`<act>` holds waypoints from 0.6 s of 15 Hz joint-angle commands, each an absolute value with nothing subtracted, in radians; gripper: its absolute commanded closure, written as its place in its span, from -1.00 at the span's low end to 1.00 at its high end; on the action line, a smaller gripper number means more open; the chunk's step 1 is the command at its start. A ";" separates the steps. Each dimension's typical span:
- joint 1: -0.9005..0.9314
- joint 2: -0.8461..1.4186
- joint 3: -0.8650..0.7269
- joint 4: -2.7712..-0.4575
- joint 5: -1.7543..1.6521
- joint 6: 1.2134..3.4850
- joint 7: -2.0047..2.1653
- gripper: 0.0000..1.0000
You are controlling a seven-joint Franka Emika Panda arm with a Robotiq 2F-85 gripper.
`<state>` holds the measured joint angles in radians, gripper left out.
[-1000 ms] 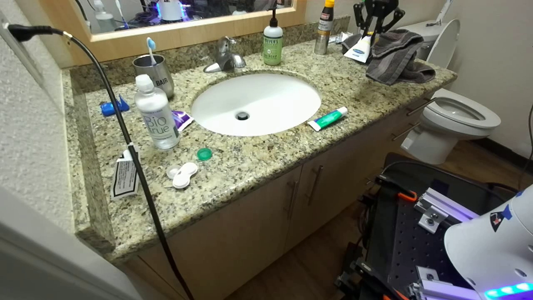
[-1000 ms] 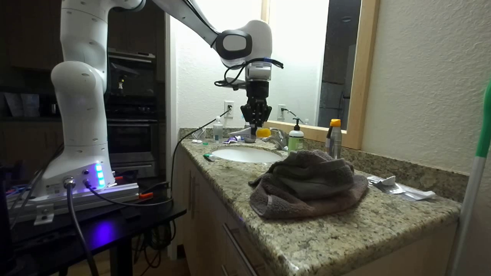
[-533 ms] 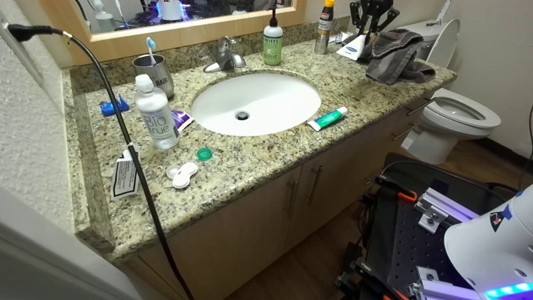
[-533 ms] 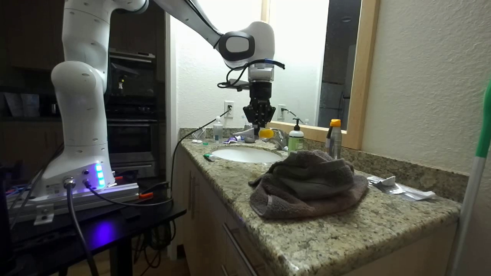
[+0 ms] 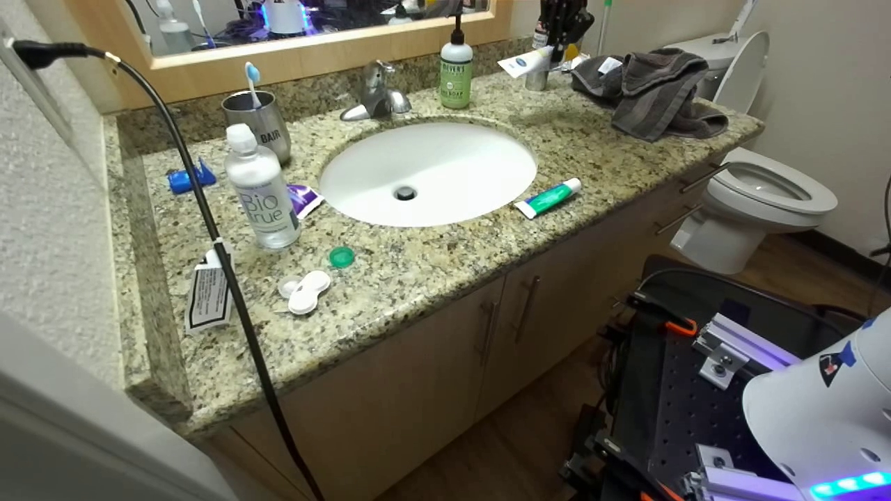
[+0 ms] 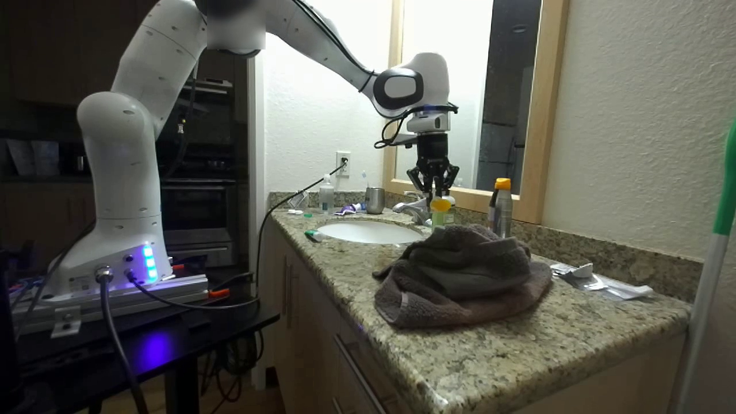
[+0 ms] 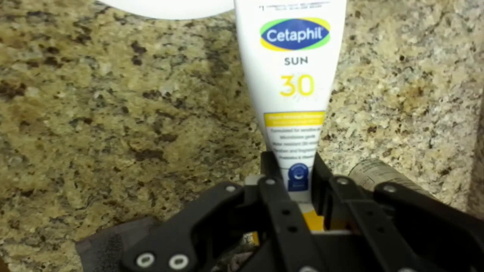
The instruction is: Move the right tube away from you
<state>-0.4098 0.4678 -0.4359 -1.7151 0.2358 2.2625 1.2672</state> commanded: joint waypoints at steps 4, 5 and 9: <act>-0.438 0.572 -0.425 -1.607 0.227 2.259 1.362 0.89; -0.434 0.599 -0.428 -1.587 0.222 2.251 1.390 0.89; -0.449 0.706 -0.425 -1.496 0.247 2.213 1.550 0.89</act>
<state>-0.4255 0.6269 -0.4366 -1.5853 0.2331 2.2543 1.4638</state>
